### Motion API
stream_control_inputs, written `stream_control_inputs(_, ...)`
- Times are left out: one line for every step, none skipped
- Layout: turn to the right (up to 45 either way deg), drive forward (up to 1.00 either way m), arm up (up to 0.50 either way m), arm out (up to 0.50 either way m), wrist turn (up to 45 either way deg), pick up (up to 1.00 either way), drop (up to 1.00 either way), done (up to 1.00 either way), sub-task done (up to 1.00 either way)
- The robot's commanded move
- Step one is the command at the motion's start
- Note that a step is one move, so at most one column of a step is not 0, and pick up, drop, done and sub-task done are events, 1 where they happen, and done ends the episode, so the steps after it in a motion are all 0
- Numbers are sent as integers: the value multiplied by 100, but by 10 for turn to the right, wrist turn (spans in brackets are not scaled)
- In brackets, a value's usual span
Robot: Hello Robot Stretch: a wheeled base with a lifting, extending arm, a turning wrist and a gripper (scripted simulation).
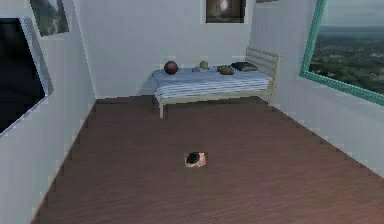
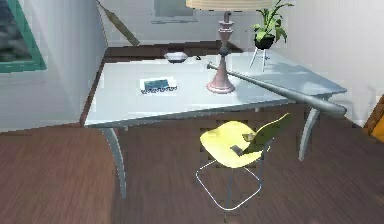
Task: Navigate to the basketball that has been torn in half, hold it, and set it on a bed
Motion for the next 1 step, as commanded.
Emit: stream_control_inputs(270,0,0,0,0,0,0,0,0)
